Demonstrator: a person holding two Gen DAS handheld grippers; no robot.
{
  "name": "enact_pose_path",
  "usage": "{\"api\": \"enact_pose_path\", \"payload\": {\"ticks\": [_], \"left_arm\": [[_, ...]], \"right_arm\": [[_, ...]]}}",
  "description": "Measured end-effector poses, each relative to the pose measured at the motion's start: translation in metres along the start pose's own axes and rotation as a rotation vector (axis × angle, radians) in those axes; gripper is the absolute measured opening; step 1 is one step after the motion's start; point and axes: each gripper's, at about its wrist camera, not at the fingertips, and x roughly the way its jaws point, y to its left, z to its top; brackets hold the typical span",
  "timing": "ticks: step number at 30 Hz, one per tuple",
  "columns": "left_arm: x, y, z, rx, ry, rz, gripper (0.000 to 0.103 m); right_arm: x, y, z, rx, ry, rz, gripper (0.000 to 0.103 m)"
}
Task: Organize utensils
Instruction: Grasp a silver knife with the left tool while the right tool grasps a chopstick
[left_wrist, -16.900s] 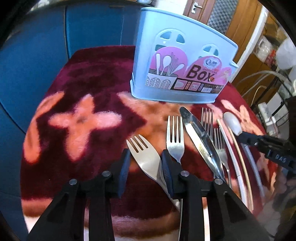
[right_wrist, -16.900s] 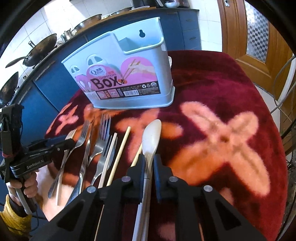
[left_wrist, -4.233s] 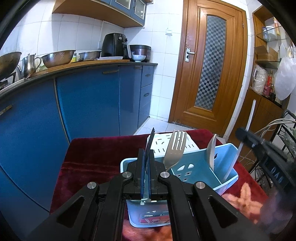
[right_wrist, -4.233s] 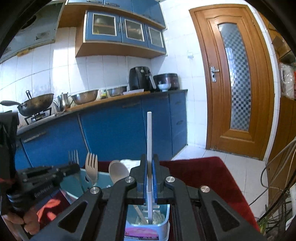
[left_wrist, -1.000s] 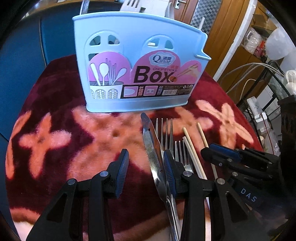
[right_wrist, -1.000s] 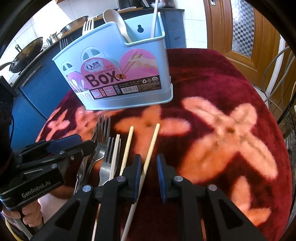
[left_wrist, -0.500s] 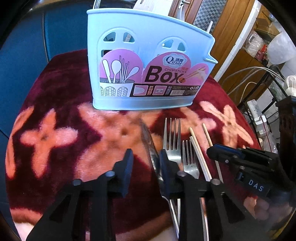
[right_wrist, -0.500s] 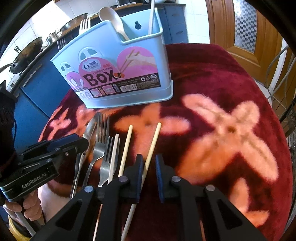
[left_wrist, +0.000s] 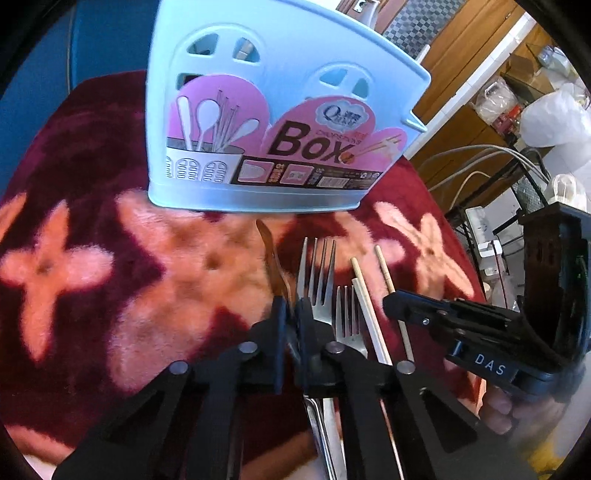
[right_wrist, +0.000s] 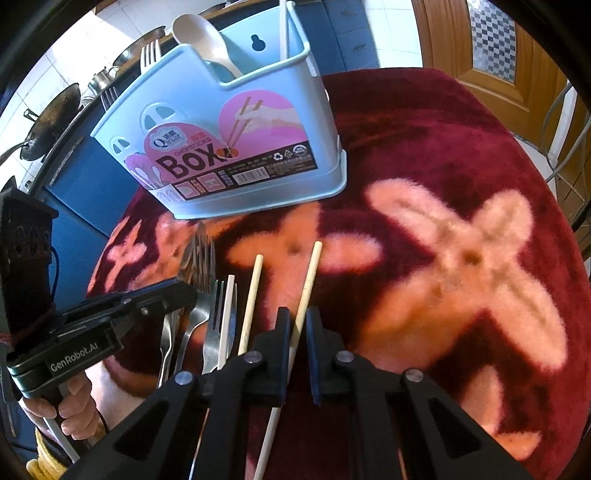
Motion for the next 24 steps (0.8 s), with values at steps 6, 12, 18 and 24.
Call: {"api": "enact_pose_path", "payload": {"ticks": [6,12,18,24], "left_arm": [[-0.003,0.009,-0.001,-0.026,0.013,-0.023,0.005],[0.0,0.007,0.0,-0.023,0.012,-0.04,0.002],[-0.022,0.003,-0.003,-0.022,-0.053,-0.067,0.0],[-0.062,-0.003,0.002,0.004,-0.183,-0.05,0.0]], "right_arm": [[-0.001,0.0,-0.001,-0.004,-0.001,-0.002,0.009],[-0.002,0.0,0.0,-0.002,0.005,-0.003,0.006],[-0.017,0.0,-0.005,0.017,-0.048,0.049,0.006],[-0.046,0.013,-0.006,-0.007,-0.175,0.085,0.006]]}}
